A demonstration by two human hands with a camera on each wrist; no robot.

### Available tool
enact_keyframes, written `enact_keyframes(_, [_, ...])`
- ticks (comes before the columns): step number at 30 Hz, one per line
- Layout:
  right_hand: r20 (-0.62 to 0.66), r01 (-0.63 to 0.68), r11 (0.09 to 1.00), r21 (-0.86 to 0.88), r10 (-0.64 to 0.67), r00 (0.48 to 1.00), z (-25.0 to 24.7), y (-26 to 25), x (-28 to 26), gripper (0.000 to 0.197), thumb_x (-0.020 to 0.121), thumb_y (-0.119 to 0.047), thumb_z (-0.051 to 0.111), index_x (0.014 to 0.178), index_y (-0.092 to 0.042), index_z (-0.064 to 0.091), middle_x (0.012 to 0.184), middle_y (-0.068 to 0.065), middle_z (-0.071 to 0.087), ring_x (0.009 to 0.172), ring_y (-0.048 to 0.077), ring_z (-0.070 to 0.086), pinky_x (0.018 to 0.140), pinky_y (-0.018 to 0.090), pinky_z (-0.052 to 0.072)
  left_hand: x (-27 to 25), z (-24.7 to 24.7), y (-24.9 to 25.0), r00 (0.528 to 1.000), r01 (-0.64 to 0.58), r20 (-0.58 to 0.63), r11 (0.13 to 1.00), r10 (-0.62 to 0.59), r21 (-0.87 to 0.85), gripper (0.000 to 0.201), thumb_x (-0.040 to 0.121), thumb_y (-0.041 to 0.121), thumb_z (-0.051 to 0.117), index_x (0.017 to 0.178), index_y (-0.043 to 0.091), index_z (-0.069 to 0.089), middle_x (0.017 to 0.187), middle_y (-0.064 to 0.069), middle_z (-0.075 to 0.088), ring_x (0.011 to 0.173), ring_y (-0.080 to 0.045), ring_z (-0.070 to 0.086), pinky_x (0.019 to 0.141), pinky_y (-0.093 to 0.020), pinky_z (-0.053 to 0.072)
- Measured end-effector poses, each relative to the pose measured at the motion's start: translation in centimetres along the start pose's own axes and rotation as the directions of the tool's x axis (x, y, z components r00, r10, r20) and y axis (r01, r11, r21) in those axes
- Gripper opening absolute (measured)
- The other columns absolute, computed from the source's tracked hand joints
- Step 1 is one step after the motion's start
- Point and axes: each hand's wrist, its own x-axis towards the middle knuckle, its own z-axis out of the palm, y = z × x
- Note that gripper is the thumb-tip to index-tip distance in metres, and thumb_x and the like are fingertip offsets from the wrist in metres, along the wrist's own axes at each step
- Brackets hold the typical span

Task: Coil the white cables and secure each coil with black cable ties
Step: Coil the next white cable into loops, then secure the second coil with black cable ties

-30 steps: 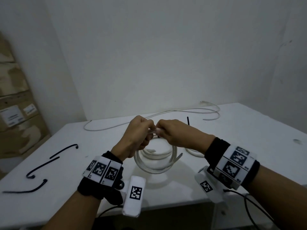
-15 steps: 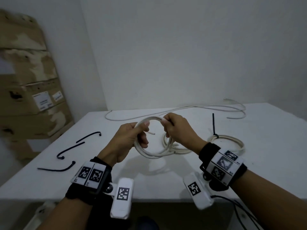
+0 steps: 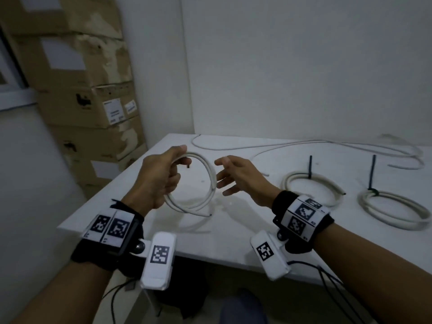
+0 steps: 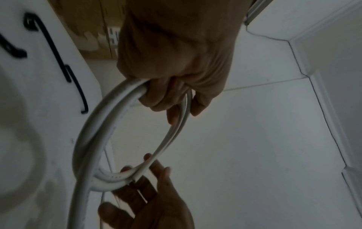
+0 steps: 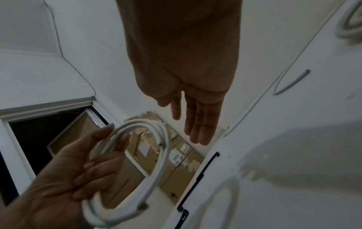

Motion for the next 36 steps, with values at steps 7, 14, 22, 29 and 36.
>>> enact_keyframes(7, [0.394, 0.032, 0.808, -0.588, 0.251, 0.884, 6.9, 0.3, 5.1, 0.039, 0.097, -0.013, 0.041, 0.136, -0.019, 0.045, 0.087, 0.007, 0.058, 0.064, 0.016, 0.059, 0.056, 0.026, 0.05, 0.0, -6.6, 1.3, 0.995, 0.015, -0.098, 0.997, -0.008, 0.075, 0.042, 0.09, 0.037, 0.049, 0.08, 0.0, 0.065, 0.037, 0.007, 0.023, 0.028, -0.007, 0.017, 0.032, -0.012, 0.014])
enact_keyframes(14, [0.481, 0.235, 0.577, -0.782, 0.318, 0.817, 12.7, -0.1, 8.0, 0.05, 0.095, -0.019, 0.048, 0.144, -0.021, 0.037, 0.069, -0.002, 0.052, 0.053, 0.011, 0.052, 0.048, 0.02, 0.041, -1.0, -10.5, 1.4, 0.993, 0.052, -0.111, 0.997, -0.045, 0.058, 0.042, 0.093, 0.03, 0.038, 0.083, -0.002, 0.064, 0.036, 0.007, 0.024, 0.028, -0.006, 0.016, 0.033, -0.014, 0.01])
enact_keyframes(22, [0.462, 0.39, 0.29, -0.874, 0.251, 0.85, 10.7, 0.5, 6.1, 0.026, 0.091, -0.021, 0.056, 0.115, -0.011, 0.055, 0.112, 0.01, 0.06, 0.097, 0.025, 0.057, 0.07, 0.028, 0.038, -1.2, -9.8, 1.3, 0.992, 0.069, -0.112, 0.996, -0.061, 0.061, 0.04, 0.094, 0.029, 0.039, 0.082, 0.0, 0.064, 0.035, 0.007, 0.026, 0.028, -0.007, 0.016, 0.032, -0.013, 0.011])
enact_keyframes(29, [0.441, 0.371, 0.255, -0.893, 0.328, 0.835, 4.5, 1.9, 1.4, 0.025, 0.094, -0.02, 0.05, 0.112, -0.006, 0.06, 0.117, 0.012, 0.059, 0.1, 0.028, 0.055, 0.073, 0.03, 0.038, -1.1, -2.9, 1.4, 0.998, 0.062, -0.004, 0.995, -0.061, 0.083, 0.04, 0.093, 0.028, 0.043, 0.08, -0.001, 0.066, 0.036, 0.007, 0.024, 0.028, -0.007, 0.016, 0.034, -0.015, 0.01])
enact_keyframes(36, [0.245, 0.124, 0.314, -0.941, 0.383, 0.891, -2.9, 3.0, -5.1, 0.024, 0.092, -0.013, 0.05, 0.108, 0.002, 0.061, 0.112, 0.018, 0.062, 0.098, 0.03, 0.059, 0.07, 0.03, 0.041, -1.1, 5.4, 1.4, 0.992, 0.026, 0.115, 0.989, -0.043, 0.145, 0.039, 0.09, 0.029, 0.048, 0.082, -0.003, 0.069, 0.039, 0.005, 0.023, 0.031, -0.009, 0.018, 0.034, -0.014, 0.014])
